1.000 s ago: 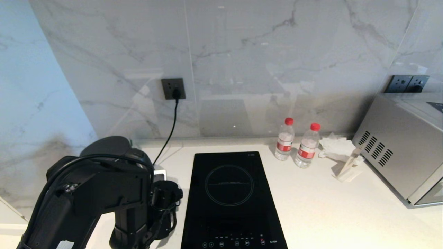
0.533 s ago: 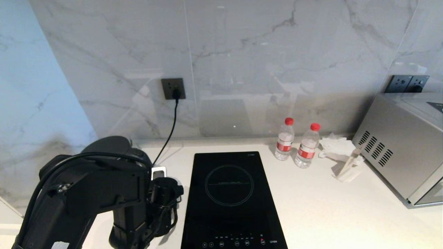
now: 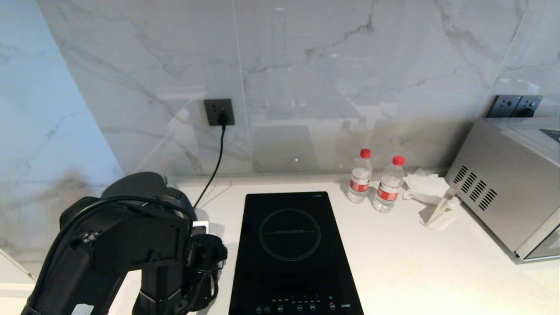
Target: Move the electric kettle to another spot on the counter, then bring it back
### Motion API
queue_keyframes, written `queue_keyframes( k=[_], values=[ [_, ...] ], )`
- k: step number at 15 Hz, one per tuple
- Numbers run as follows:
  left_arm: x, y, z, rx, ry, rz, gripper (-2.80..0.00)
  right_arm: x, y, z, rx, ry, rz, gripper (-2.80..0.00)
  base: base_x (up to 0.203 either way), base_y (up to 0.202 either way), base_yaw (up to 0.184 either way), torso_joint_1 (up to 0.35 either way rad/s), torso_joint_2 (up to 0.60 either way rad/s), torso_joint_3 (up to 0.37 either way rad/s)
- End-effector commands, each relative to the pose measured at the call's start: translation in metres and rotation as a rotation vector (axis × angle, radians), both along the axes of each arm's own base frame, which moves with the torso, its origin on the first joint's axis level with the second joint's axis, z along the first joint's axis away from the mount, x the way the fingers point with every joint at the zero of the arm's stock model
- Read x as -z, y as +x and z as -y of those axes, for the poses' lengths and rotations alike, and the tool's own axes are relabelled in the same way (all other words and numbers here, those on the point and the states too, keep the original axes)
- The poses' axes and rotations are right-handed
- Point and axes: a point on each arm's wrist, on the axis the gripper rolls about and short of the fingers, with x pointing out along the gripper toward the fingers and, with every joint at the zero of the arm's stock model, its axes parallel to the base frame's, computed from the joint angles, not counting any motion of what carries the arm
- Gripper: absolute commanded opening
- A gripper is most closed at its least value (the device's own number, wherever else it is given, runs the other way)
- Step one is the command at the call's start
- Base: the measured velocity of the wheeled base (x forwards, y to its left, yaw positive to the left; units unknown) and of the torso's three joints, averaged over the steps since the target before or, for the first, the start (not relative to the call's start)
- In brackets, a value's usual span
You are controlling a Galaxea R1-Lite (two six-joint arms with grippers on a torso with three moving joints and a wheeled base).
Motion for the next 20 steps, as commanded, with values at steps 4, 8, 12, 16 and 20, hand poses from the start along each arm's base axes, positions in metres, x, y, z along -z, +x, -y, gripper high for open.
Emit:
queue_keyframes(
  k=[4,8,12,16,20],
  values=[
    [0.003,0.005,0.001,0.008,0.024,0.001,0.0,0.0,0.0,0.0,0.0,0.0,0.0,-2.8,0.0,0.0,0.0,0.0,0.0,0.0],
    [0.002,0.014,0.0,0.012,0.049,0.0,0.0,0.0,0.0,0.0,0.0,0.0,0.0,-2.8,0.0,0.0,0.0,0.0,0.0,0.0],
    [0.001,0.02,-0.006,-0.014,0.048,-0.007,0.0,0.0,0.0,0.0,0.0,0.0,0.0,-2.8,0.0,0.0,0.0,0.0,0.0,0.0],
    [0.0,0.024,-0.004,-0.015,0.041,0.009,0.0,0.0,0.0,0.0,0.0,0.0,0.0,-2.8,0.0,0.0,0.0,0.0,0.0,0.0],
    [0.001,0.023,-0.001,-0.005,0.034,0.013,0.0,0.0,0.0,0.0,0.0,0.0,0.0,-2.8,0.0,0.0,0.0,0.0,0.0,0.0]
  ],
)
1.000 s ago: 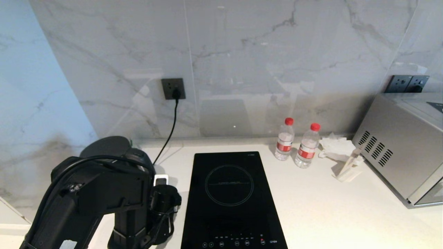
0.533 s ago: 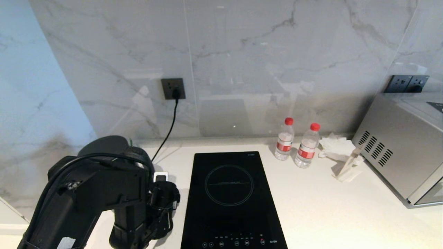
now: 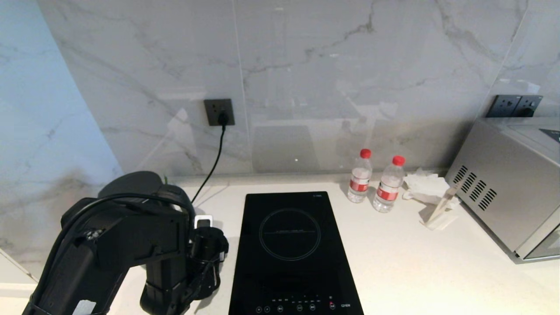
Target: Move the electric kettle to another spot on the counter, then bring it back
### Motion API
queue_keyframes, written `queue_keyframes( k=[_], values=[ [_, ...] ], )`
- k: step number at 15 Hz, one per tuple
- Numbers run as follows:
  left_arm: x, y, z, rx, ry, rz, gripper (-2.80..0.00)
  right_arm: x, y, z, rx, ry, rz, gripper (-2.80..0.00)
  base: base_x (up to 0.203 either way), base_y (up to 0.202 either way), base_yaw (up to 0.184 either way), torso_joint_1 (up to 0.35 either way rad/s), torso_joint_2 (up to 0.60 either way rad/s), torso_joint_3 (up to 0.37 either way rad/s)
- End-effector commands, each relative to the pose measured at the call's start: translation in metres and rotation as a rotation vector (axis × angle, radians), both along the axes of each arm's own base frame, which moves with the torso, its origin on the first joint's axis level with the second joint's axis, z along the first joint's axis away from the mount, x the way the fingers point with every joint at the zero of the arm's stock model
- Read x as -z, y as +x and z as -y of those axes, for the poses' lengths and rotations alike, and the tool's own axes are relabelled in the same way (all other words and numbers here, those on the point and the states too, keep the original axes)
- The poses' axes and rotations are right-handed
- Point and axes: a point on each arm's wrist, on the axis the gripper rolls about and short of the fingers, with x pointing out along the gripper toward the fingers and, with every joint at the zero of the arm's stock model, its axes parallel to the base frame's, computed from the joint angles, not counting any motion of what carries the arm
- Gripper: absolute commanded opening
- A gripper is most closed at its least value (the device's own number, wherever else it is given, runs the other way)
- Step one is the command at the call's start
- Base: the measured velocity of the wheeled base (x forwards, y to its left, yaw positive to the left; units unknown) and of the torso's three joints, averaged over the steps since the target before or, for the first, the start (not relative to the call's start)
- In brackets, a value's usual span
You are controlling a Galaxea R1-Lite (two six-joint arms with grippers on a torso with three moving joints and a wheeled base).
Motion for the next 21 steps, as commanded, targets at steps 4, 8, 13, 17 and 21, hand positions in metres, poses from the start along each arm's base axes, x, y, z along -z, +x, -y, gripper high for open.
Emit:
queue_keyframes(
  k=[4,8,13,17,21],
  values=[
    [0.001,-0.003,0.0,0.007,-0.022,-0.002,0.0,0.0,0.0,0.0,0.0,0.0,0.0,-2.8,0.0,0.0,0.0,0.0,0.0,0.0],
    [0.0,0.001,0.003,0.023,-0.026,0.005,0.0,0.0,0.0,0.0,0.0,0.0,0.0,-2.8,0.0,0.0,0.0,0.0,0.0,0.0],
    [-0.001,0.002,0.011,0.04,-0.033,0.019,0.0,0.0,0.0,0.0,0.0,0.0,0.0,-2.8,0.0,0.0,0.0,0.0,0.0,0.0],
    [-0.001,0.007,0.011,0.021,-0.051,0.043,0.0,0.0,0.0,0.0,0.0,0.0,0.0,-2.8,0.0,0.0,0.0,0.0,0.0,0.0],
    [-0.001,0.015,0.004,-0.012,-0.061,0.059,0.0,0.0,0.0,0.0,0.0,0.0,0.0,-2.8,0.0,0.0,0.0,0.0,0.0,0.0]
  ],
)
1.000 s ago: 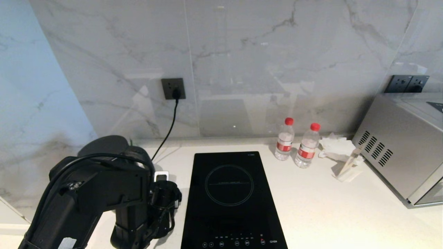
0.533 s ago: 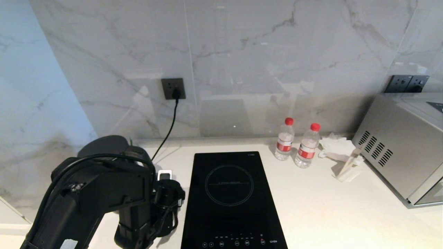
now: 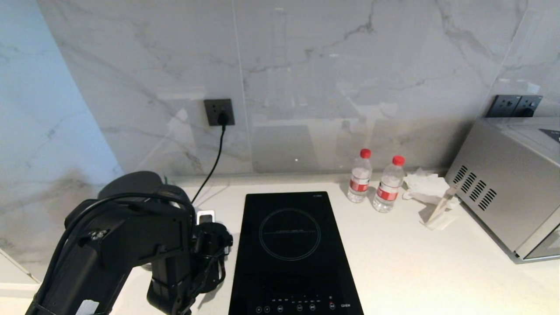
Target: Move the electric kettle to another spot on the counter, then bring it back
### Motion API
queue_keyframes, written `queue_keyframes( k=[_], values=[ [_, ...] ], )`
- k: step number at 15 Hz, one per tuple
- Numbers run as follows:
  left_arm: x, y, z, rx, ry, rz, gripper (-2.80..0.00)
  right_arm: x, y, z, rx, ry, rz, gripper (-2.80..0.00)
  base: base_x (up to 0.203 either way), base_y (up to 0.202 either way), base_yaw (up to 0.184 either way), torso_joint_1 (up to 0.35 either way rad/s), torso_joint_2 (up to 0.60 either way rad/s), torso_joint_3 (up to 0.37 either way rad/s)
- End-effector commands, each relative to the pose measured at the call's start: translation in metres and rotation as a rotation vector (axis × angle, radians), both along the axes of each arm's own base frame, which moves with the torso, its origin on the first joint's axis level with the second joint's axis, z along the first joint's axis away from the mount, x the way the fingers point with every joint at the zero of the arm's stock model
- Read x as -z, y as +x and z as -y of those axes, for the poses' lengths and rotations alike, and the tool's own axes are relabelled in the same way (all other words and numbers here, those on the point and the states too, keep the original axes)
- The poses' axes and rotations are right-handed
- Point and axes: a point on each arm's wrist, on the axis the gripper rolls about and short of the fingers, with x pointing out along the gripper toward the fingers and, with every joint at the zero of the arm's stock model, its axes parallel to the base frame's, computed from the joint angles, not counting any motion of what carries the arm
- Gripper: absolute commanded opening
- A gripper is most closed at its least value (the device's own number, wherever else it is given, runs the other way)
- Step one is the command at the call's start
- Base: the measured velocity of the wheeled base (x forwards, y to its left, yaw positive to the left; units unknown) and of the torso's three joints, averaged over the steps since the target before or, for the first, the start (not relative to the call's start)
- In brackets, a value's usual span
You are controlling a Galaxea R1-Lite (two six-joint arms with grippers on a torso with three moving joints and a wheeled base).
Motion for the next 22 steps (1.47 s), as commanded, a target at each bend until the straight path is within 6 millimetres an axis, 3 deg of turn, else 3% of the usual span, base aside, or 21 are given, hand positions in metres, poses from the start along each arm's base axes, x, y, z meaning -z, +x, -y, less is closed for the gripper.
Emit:
queue_keyframes(
  k=[1,8,22],
  values=[
    [0.001,0.002,-0.003,-0.016,-0.002,0.005,0.0,0.0,0.0,0.0,0.0,0.0,0.001,-2.8,0.0,0.0,0.0,0.0,0.0,0.0],
    [0.002,0.002,-0.018,-0.085,0.015,-0.001,0.0,0.0,0.0,0.0,0.0,0.0,0.001,-2.8,0.0,0.0,0.0,0.0,0.0,0.0],
    [-0.014,0.004,-0.016,-0.095,-0.042,0.054,0.0,0.0,0.0,0.0,0.0,0.0,0.001,-2.8,0.0,0.0,0.0,0.0,0.0,0.0]
  ],
)
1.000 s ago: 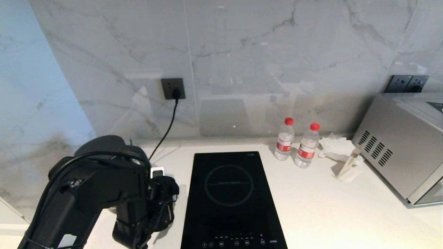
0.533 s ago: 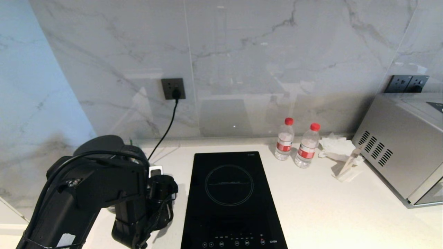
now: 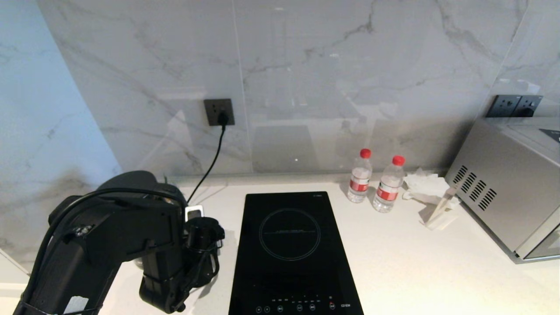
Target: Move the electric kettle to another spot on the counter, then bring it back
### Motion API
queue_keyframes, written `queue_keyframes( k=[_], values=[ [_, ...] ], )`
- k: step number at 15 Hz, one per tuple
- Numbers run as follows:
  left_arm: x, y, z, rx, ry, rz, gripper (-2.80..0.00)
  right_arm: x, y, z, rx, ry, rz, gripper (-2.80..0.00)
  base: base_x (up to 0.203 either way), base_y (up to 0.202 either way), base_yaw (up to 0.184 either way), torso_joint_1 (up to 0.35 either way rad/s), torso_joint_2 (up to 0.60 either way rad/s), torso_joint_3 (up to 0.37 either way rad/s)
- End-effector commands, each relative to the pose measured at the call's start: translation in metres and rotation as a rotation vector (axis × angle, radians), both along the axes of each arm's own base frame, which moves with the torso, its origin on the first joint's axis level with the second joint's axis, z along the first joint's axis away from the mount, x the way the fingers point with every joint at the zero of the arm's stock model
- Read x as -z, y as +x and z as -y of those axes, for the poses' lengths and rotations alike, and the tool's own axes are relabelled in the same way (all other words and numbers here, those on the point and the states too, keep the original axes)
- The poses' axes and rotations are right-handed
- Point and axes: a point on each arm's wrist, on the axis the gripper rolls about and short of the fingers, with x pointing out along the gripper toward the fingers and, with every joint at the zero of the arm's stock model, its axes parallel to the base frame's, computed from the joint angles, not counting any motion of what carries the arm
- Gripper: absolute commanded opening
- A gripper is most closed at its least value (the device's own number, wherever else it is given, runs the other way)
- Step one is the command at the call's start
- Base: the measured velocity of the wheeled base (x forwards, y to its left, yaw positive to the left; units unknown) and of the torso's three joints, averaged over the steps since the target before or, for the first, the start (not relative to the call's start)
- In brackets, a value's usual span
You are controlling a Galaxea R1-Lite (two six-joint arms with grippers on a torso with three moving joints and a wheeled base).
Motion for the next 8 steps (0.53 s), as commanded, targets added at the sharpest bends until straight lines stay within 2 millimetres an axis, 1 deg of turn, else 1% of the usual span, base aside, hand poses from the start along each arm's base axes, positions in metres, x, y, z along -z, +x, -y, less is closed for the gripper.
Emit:
queue_keyframes(
  k=[1,2,3,5,6,8],
  values=[
    [0.001,-0.002,-0.001,-0.006,-0.002,-0.001,0.0,0.0,0.0,0.0,0.0,0.0,0.0,-2.8,0.0,0.0,0.0,0.0,0.0,0.0],
    [0.003,-0.007,-0.002,-0.005,0.002,-0.019,0.0,0.0,0.0,0.0,0.0,0.0,0.0,-2.8,0.0,0.0,0.0,0.0,0.0,0.0],
    [0.007,-0.017,-0.004,0.003,0.011,-0.055,0.0,0.0,0.0,0.0,0.0,0.0,0.0,-2.8,0.0,0.0,0.0,0.0,0.0,0.0],
    [0.014,-0.046,-0.006,0.028,0.015,-0.126,0.0,0.0,0.0,0.0,0.0,0.0,0.0,-2.8,0.0,0.0,0.0,0.0,0.0,0.0],
    [0.016,-0.06,-0.007,0.047,0.004,-0.131,0.0,0.0,0.0,0.0,0.0,0.0,0.0,-2.8,0.0,0.0,0.0,0.0,0.0,0.0],
    [0.026,-0.088,-0.011,0.084,0.017,-0.206,0.0,0.0,0.0,0.0,0.0,0.0,0.0,-2.8,0.0,0.0,0.0,0.0,0.0,0.0]
  ],
)
